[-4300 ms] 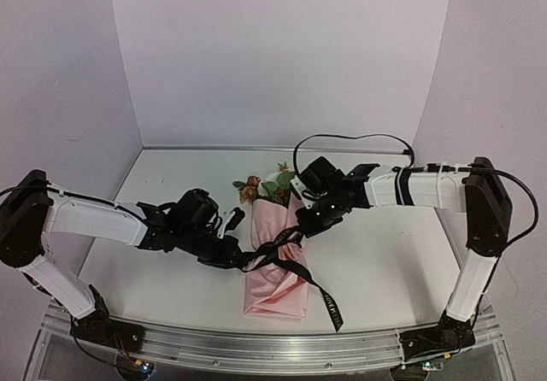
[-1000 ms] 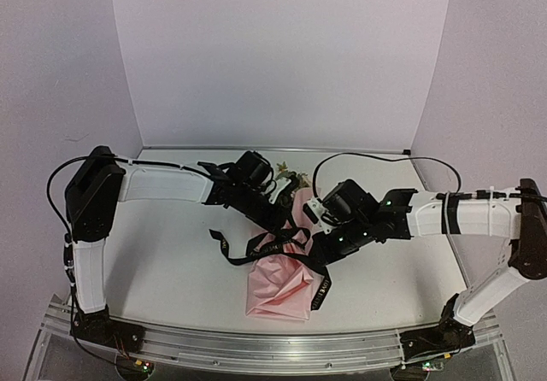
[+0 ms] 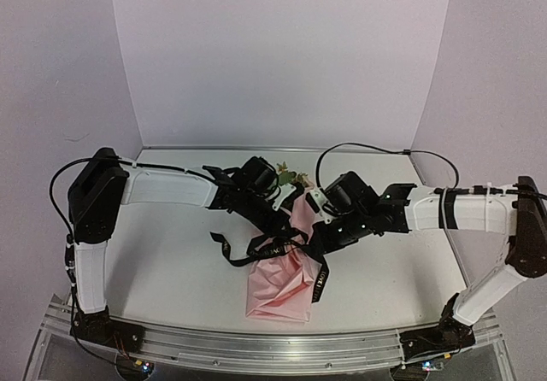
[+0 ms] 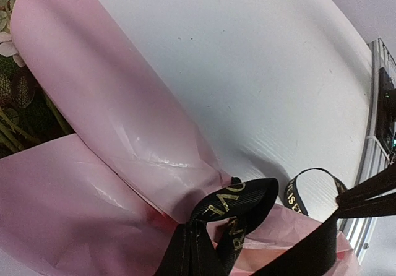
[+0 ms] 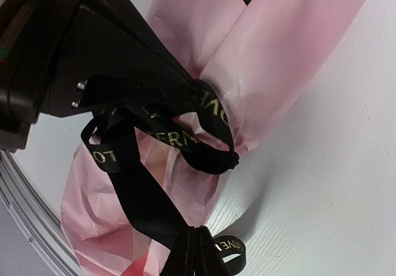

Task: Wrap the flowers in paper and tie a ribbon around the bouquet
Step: Cross the half-tied ribbon over the folded bouquet.

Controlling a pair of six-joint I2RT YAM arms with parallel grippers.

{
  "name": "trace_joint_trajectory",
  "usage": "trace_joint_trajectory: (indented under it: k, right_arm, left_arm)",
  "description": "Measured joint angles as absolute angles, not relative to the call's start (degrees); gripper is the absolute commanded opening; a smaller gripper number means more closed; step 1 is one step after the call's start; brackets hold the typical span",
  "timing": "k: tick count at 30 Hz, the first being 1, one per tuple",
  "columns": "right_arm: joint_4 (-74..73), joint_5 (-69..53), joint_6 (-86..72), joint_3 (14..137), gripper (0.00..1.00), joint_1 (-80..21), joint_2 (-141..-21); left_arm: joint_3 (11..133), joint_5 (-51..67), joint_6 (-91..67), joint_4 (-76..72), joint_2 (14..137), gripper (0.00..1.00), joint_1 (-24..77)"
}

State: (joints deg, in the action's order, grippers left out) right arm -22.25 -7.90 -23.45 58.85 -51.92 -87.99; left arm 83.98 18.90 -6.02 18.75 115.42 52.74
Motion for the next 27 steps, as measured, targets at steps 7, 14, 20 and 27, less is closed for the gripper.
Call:
trace_joint_trajectory:
  k: [7,14,20,27]
  right_arm:
    - [-16.35,-9.43,-23.33,59.27,0.00,-51.03,-90.86]
    - [-9.46,-7.01,-23.77,59.20,0.00,-50.87,-93.53]
    - [-3.91,-2.58,-24.74,57.94,0.00,-50.87,-95.64]
    - [-0.06,2.17,-25.63,56.93,0.00,-50.87,-96.76]
  left_arm:
    - [81.88,24.17,-7.36,15.98,112.02,0.00,51.19]
    - [80.60,28.73,-9.49,13.87,111.46,0.00,49.39]
    - [78.54,33.04,-12.40,11.81,111.44,0.00,48.04]
    - [76.14,36.72,-15.76,9.43,111.13,0.00,46.84]
